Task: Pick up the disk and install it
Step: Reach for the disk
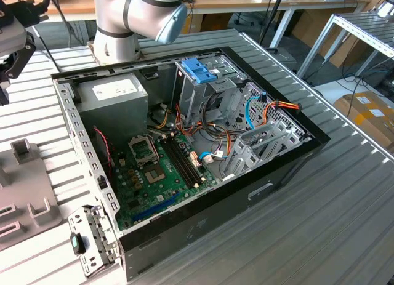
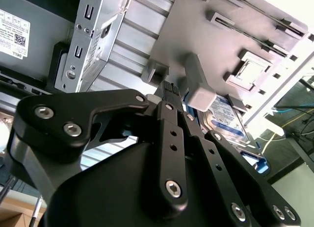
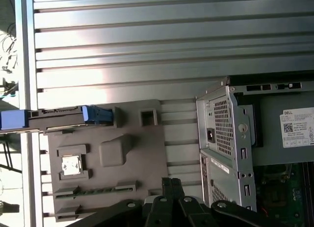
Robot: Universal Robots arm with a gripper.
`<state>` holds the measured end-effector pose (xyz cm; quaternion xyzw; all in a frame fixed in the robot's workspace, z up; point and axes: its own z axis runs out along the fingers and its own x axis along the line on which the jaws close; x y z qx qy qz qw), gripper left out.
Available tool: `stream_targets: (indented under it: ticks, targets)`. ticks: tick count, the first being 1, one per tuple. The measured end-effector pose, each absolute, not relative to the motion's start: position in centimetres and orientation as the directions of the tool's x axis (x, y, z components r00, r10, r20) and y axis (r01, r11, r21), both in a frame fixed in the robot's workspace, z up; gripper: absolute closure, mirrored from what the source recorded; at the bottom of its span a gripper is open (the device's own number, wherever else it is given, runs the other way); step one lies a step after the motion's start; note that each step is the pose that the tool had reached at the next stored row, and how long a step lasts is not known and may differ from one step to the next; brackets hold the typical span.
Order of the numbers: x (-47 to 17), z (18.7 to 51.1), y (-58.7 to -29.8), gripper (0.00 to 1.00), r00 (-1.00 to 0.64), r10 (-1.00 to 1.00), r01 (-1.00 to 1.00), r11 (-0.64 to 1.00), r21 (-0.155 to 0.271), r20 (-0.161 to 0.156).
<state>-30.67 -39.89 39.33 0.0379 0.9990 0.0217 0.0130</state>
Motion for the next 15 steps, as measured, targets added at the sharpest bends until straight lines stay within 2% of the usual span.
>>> stream_targets:
  ticks: [15]
  targets:
    - [-31.62, 39.33, -39.89, 0.89, -0.997, 0.076, 0.075, 0.996, 0.044, -0.025]
